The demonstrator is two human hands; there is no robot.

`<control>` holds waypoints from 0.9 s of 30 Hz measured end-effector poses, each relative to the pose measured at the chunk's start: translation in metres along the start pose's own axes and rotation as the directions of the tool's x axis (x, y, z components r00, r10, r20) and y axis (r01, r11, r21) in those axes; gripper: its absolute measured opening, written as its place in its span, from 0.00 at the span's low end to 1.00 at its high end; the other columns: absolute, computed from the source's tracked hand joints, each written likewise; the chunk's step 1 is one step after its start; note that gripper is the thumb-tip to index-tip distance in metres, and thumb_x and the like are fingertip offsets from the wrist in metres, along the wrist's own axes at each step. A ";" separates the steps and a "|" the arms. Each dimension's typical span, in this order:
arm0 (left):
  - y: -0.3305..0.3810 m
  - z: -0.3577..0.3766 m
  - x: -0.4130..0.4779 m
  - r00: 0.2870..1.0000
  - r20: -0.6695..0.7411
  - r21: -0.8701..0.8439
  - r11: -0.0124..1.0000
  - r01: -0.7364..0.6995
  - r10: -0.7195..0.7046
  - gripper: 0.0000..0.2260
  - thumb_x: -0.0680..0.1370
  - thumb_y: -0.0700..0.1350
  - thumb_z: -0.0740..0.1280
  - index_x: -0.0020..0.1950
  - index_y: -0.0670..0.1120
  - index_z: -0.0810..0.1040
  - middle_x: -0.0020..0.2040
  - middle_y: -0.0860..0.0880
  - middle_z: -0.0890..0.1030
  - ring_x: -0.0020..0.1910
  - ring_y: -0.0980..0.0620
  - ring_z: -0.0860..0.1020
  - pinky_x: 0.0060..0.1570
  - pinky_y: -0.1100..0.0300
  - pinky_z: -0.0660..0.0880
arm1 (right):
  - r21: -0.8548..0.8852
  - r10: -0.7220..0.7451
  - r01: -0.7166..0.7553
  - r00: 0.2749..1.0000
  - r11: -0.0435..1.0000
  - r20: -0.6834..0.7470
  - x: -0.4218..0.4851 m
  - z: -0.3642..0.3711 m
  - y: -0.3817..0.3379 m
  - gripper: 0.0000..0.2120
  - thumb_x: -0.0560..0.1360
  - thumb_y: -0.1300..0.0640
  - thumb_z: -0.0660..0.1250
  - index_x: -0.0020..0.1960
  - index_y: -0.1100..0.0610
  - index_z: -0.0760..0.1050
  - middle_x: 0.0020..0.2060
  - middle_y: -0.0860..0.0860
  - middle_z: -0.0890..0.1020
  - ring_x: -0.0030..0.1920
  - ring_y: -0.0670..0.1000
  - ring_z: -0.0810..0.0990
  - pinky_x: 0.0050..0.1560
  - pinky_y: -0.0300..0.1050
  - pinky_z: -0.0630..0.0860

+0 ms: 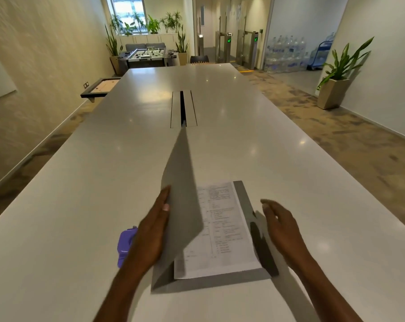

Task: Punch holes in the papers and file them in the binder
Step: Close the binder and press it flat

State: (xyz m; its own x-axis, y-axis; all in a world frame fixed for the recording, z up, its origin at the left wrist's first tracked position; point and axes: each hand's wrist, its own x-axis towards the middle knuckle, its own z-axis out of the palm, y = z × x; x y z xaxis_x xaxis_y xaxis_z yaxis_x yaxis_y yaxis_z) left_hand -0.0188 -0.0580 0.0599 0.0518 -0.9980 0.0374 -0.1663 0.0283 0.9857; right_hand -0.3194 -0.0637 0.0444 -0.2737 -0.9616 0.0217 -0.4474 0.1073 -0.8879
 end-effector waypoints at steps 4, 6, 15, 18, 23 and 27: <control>-0.004 0.039 -0.011 0.999 -0.023 0.085 0.996 -0.030 0.032 0.23 0.87 0.55 0.55 0.83 0.60 0.63 0.81 0.65 0.63 0.80 0.65 0.62 0.82 0.59 0.56 | 0.015 -0.464 0.467 0.882 0.884 -0.088 -0.038 -0.009 -0.082 0.23 0.85 0.49 0.54 0.79 0.51 0.67 0.77 0.44 0.69 0.76 0.40 0.65 0.76 0.38 0.62; -0.011 0.049 -0.009 0.998 -0.029 0.182 0.982 -0.057 0.063 0.22 0.88 0.56 0.54 0.83 0.59 0.62 0.83 0.63 0.62 0.82 0.63 0.60 0.84 0.54 0.55 | -0.132 -0.607 0.613 0.790 0.779 0.091 -0.056 0.005 -0.112 0.24 0.85 0.50 0.53 0.80 0.52 0.65 0.79 0.45 0.67 0.79 0.42 0.62 0.78 0.37 0.57; -0.035 0.072 -0.001 0.987 0.082 0.584 0.796 -0.157 0.135 0.25 0.88 0.53 0.54 0.85 0.51 0.56 0.86 0.51 0.56 0.85 0.54 0.53 0.81 0.60 0.48 | -0.674 -0.269 0.505 0.861 0.539 0.430 -0.024 0.036 -0.064 0.24 0.87 0.52 0.54 0.81 0.57 0.61 0.81 0.55 0.63 0.81 0.54 0.61 0.81 0.48 0.49; -0.044 0.086 0.000 0.985 0.115 0.766 0.619 -0.171 0.130 0.29 0.85 0.58 0.48 0.84 0.47 0.62 0.85 0.48 0.59 0.84 0.49 0.59 0.83 0.55 0.45 | -0.621 -0.283 0.493 0.867 0.609 0.410 -0.019 0.060 -0.023 0.24 0.86 0.54 0.55 0.81 0.59 0.61 0.80 0.56 0.64 0.80 0.55 0.63 0.80 0.49 0.55; -0.057 0.115 0.001 0.981 0.164 0.861 0.471 -0.192 0.100 0.34 0.83 0.42 0.67 0.85 0.38 0.54 0.84 0.38 0.48 0.85 0.39 0.53 0.77 0.53 0.26 | -0.623 -0.346 0.465 0.885 0.629 0.311 -0.022 0.090 0.031 0.24 0.80 0.61 0.63 0.75 0.62 0.71 0.74 0.59 0.74 0.73 0.57 0.74 0.73 0.55 0.71; -0.076 0.132 -0.002 0.991 0.098 0.842 0.523 -0.131 0.091 0.38 0.85 0.44 0.65 0.82 0.39 0.39 0.80 0.39 0.31 0.81 0.42 0.39 0.68 0.53 0.19 | -0.625 -0.338 0.408 0.911 0.666 0.235 -0.026 0.103 0.046 0.25 0.80 0.56 0.52 0.73 0.62 0.74 0.71 0.58 0.77 0.71 0.56 0.77 0.79 0.48 0.60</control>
State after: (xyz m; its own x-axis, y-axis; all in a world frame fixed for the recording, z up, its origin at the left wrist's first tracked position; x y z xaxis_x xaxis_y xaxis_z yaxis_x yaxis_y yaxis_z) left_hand -0.1363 -0.0654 -0.0372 -0.0605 -0.9921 0.1101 -0.9230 0.0976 0.3723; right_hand -0.2455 -0.0598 -0.0444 0.1021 -0.9720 0.2118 -0.9414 -0.1632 -0.2951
